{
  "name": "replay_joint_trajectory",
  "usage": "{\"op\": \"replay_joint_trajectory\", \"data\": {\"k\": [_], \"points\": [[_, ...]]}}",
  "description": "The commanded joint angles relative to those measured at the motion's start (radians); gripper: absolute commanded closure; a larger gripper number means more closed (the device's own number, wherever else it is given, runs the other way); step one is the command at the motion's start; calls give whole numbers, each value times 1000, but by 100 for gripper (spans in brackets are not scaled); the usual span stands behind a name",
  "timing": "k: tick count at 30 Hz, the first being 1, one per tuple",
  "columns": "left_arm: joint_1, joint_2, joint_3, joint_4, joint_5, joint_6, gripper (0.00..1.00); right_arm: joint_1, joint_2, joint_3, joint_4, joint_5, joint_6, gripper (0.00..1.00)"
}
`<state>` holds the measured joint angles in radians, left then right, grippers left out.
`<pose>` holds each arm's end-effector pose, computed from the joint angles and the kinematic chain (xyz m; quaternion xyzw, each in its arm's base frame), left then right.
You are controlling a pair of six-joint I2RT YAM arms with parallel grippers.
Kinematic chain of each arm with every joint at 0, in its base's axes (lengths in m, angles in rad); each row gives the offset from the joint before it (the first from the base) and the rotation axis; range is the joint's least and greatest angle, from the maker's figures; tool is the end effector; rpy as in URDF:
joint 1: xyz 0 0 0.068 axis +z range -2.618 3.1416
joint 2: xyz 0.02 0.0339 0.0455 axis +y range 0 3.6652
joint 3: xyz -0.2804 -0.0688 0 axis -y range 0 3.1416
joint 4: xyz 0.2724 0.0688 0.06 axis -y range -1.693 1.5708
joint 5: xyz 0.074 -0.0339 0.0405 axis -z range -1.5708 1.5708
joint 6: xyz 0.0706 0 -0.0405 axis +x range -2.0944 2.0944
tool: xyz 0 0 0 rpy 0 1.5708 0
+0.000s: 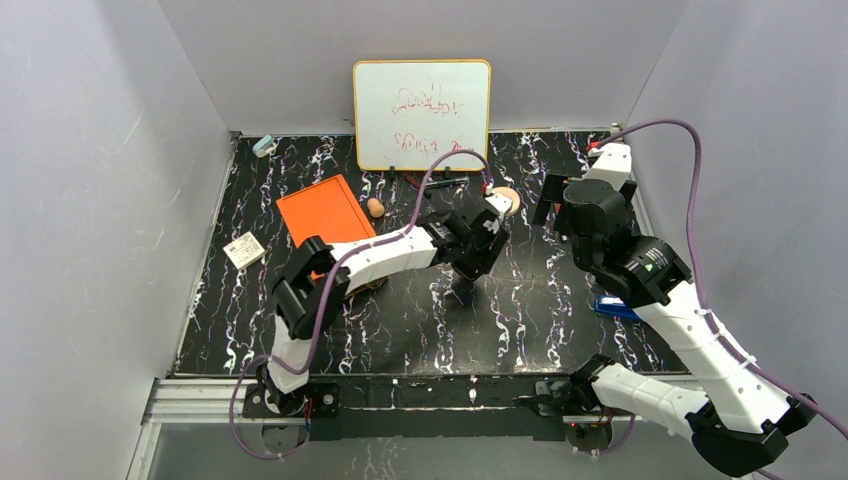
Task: Organize the makeup
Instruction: Move the makeup to the center of the board.
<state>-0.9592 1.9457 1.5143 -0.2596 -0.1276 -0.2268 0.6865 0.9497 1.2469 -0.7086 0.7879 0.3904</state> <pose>0.2980 -0.4093 0.2232 0.2980 0.8528 -0.1897 0.3847 0.1966 0.0964 0.4292 0.0940 0.7951 -0.0163 0.5989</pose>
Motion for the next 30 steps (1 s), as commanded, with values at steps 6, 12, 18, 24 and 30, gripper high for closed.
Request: {"op": "replay_joint_trajectory", "data": {"k": [6, 12, 18, 24, 30], "points": [[-29, 73, -16, 68, -54, -47, 100, -4, -31, -25, -3, 34, 8, 2], [-36, 108, -37, 73, -43, -71, 93, -4, -37, -38, 3, 14, 7, 2], [-38, 120, -58, 88, -50, -88, 65, -4, -40, -42, -1, 6, 3, 2], [-38, 113, -3, 61, -91, -56, 41, -4, -47, -49, -2, -9, 7, 2], [8, 62, 133, -10, -136, -54, 31, -5, -62, -57, 10, -19, 11, 2]]}}
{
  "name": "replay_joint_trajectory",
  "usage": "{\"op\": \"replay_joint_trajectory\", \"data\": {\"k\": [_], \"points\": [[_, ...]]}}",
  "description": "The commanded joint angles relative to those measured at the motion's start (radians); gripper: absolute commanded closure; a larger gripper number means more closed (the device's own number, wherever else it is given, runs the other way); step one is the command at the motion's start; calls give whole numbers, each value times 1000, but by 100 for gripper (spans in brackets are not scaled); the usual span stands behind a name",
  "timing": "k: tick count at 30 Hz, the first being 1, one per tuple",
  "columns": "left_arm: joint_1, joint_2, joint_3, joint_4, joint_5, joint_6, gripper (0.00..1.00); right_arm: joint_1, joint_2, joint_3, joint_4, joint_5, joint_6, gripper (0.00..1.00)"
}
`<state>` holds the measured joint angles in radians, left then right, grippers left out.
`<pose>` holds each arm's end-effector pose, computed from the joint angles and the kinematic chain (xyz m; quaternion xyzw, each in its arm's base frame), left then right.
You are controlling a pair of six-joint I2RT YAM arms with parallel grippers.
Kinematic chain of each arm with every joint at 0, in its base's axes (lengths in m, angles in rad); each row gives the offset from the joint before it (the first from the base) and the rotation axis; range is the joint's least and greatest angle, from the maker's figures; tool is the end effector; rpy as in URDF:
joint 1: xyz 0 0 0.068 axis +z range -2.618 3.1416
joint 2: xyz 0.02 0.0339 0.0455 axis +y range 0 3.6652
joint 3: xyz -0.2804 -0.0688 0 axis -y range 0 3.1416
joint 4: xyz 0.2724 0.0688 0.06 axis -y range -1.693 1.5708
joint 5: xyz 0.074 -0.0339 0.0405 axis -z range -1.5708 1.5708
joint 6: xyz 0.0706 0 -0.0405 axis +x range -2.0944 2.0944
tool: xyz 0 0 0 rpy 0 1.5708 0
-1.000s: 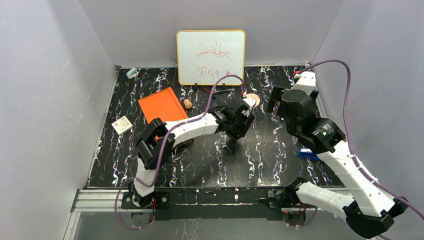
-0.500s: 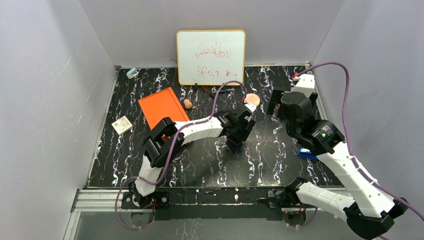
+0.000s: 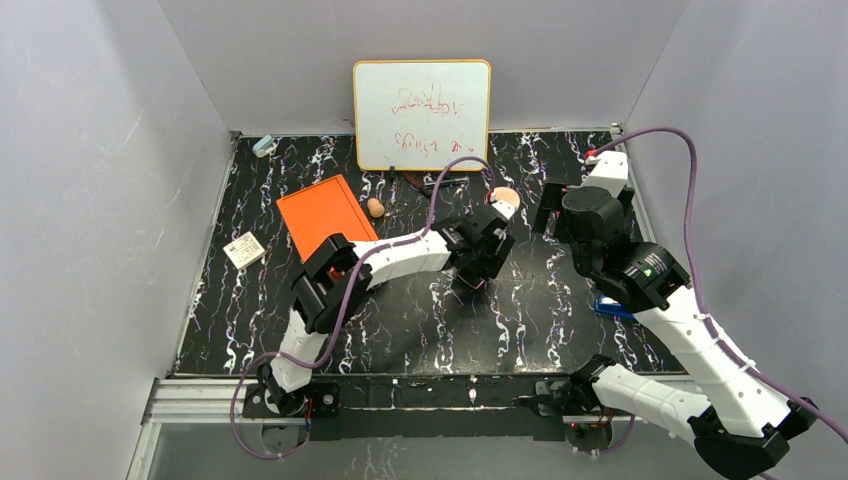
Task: Organize the makeup
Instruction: Move the makeup to the center of the board, then move the makeup tool to the center of the board.
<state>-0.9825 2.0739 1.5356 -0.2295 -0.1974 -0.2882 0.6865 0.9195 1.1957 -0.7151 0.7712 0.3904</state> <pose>0.3017 -0.4273 0.1715 0.2754 0.8745 -0.1578 0.3668 0.1925 0.0941 0.4156 0.0841 0.8033 -0.0178 0.5893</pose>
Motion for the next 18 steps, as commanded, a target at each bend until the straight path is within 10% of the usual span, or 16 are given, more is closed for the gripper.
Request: {"op": "replay_joint_trajectory", "data": {"k": [1, 18], "points": [[44, -83, 135, -52, -77, 9, 30, -4, -42, -13, 27, -5, 11, 2], [525, -561, 34, -289, -104, 49, 20, 14, 210, -142, 457, -589, -9, 2]]}}
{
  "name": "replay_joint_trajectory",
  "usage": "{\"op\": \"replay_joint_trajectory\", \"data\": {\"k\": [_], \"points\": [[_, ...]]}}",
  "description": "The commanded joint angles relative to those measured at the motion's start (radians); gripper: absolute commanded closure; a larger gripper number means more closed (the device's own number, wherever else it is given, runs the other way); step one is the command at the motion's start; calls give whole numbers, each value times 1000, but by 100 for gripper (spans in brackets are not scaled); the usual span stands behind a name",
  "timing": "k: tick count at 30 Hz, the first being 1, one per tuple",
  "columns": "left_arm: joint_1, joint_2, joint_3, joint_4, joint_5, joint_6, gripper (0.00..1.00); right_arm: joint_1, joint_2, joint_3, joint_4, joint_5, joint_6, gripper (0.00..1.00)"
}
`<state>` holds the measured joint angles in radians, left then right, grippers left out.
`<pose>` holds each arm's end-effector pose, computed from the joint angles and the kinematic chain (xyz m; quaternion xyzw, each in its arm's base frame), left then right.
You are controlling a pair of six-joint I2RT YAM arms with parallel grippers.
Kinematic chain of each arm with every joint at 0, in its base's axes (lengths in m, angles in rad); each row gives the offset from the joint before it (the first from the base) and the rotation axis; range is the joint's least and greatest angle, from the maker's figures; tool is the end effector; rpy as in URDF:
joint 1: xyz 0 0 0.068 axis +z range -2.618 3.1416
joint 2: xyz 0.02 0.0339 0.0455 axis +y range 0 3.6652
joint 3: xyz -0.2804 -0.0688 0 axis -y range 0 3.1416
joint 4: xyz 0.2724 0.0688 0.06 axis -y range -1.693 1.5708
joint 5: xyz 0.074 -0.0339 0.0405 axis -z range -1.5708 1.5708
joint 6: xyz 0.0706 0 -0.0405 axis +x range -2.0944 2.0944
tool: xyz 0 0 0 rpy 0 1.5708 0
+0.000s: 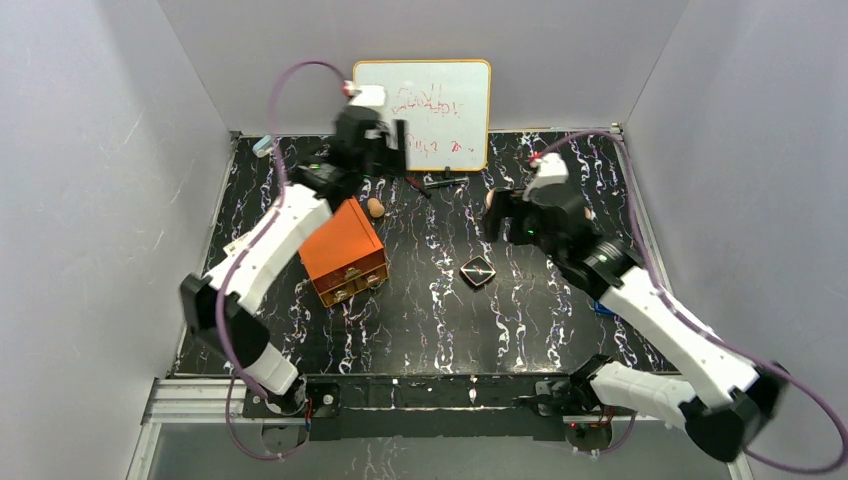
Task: Organize the makeup
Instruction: Move the makeup tool to the center of the board.
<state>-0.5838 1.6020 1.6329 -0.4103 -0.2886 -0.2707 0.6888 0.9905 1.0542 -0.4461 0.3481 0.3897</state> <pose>0.3705 -0.2207 0.4097 0.0480 0.8217 -0.1217 0.5547 0.2195 0.1495 0.3728 -0.0257 0.8214 0.1600 0.5468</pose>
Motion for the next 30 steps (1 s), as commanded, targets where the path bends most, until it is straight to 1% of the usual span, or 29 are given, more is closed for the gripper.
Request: {"op": "replay_joint_trajectory", "data": {"k": [1, 3, 5, 8, 12, 16, 18, 21, 30], "points": [[159, -89, -65, -130, -9, 52, 20, 11, 195, 14, 213, -169, -11, 2], [220, -76, -60, -162, 2, 86, 20, 10, 336, 89, 228, -186, -24, 2], [275, -65, -57, -167, 23, 98, 20, 8, 508, 254, 185, -202, -32, 2], [326, -34, -35, -171, 59, 108, 20, 9, 751, 479, 142, -256, -34, 2], [372, 28, 35, -201, 77, 125, 20, 8, 983, 706, 178, -371, -14, 2], [403, 67, 84, -232, 77, 141, 20, 7, 1228, 960, 109, -438, 1, 5], [416, 74, 91, -240, 74, 144, 20, 7, 1314, 1047, 100, -478, 9, 8], [429, 77, 90, -254, 75, 139, 20, 9, 1393, 1092, 127, -530, 24, 13], [440, 128, 124, -310, 72, 143, 20, 12, 1431, 988, 269, -593, 66, 16]]}}
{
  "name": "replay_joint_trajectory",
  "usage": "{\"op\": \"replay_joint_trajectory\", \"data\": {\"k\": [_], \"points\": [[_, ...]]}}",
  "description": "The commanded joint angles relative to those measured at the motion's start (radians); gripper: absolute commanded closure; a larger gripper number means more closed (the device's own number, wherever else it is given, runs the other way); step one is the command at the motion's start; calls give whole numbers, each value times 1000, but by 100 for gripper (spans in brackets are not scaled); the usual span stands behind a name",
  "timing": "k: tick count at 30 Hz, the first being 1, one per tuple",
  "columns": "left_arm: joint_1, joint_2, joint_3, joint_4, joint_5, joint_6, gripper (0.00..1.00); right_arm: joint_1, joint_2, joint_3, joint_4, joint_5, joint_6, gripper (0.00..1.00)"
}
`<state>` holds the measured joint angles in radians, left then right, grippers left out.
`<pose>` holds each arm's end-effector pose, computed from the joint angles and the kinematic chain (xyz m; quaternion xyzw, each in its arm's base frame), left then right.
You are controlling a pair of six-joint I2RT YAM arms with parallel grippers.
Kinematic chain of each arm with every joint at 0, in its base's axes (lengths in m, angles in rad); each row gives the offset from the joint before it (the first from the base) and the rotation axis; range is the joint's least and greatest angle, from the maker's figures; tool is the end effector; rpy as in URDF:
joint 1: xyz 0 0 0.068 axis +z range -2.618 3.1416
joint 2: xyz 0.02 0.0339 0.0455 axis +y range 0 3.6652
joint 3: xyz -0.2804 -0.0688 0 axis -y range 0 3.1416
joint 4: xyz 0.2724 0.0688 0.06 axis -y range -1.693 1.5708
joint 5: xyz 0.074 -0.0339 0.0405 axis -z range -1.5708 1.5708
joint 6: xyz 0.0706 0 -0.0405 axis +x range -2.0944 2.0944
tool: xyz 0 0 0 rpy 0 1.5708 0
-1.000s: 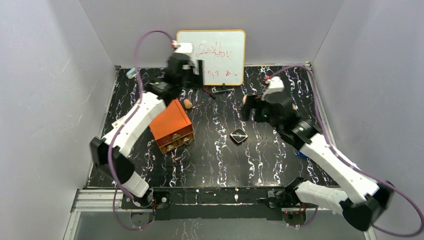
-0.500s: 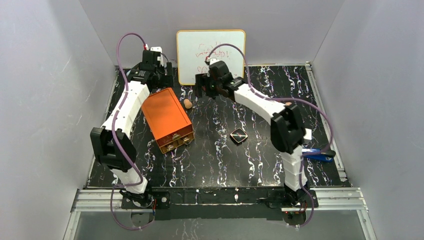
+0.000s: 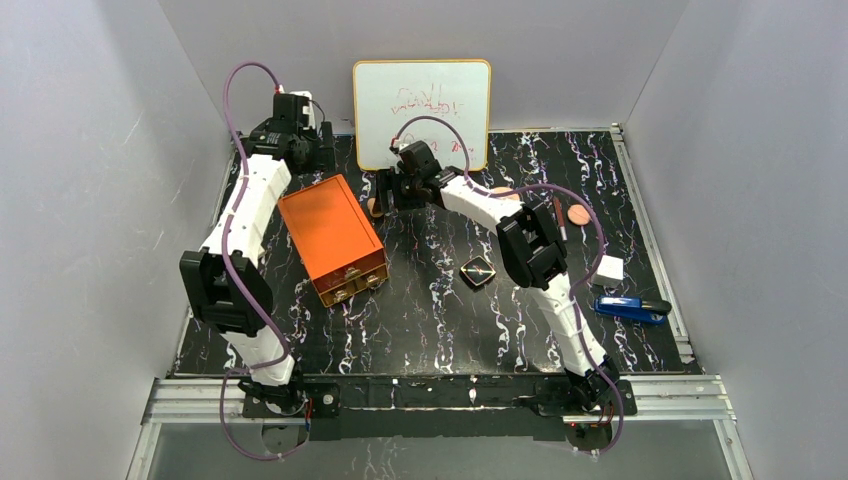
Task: Organize the makeup
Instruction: Move the makeup tool to the center of the board.
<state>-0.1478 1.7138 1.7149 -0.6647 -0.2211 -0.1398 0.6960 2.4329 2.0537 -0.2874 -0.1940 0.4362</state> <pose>0.4423 -0.0502 0.3633 -0.0448 0.8936 0.0357 0.4452 0.4676 0.4084 0.1623 -0.1579 0.8823 0.3067 0.3202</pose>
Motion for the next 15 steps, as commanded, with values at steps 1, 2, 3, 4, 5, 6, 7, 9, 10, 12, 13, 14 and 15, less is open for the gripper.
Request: {"op": "replay_joint_trajectory", "data": {"k": [1, 2, 3, 4, 5, 6, 7, 9, 10, 12, 13, 14, 15], "points": [[4, 20, 43, -61, 3, 12, 20, 5, -10, -22, 125, -54, 22, 17], [4, 25, 45, -65, 1, 12, 20, 6, -6, -26, 136, -55, 23, 17], [4, 27, 48, -71, -2, 12, 20, 6, 0, -25, 143, -55, 24, 18], [4, 29, 50, -74, -4, 14, 20, 8, 6, -22, 152, -55, 24, 20], [4, 30, 51, -78, -6, 15, 20, 9, 15, -17, 156, -55, 24, 21], [4, 30, 51, -81, -8, 15, 20, 11, 28, -6, 156, -54, 24, 21], [4, 31, 54, -85, -11, 17, 20, 13, 41, 11, 149, -53, 22, 22], [4, 33, 59, -94, -17, 22, 20, 19, 81, 66, 126, -46, 12, 23], [4, 33, 63, -98, -19, 24, 20, 24, 98, 89, 112, -38, 5, 24], [4, 32, 69, -103, -22, 26, 20, 34, 131, 128, 96, -20, -9, 28], [4, 32, 72, -105, -23, 26, 20, 38, 141, 134, 97, -13, -14, 30], [4, 33, 74, -105, -23, 26, 20, 41, 149, 136, 103, -6, -19, 33], [4, 35, 76, -107, -23, 26, 20, 43, 156, 137, 107, -2, -23, 35]]}}
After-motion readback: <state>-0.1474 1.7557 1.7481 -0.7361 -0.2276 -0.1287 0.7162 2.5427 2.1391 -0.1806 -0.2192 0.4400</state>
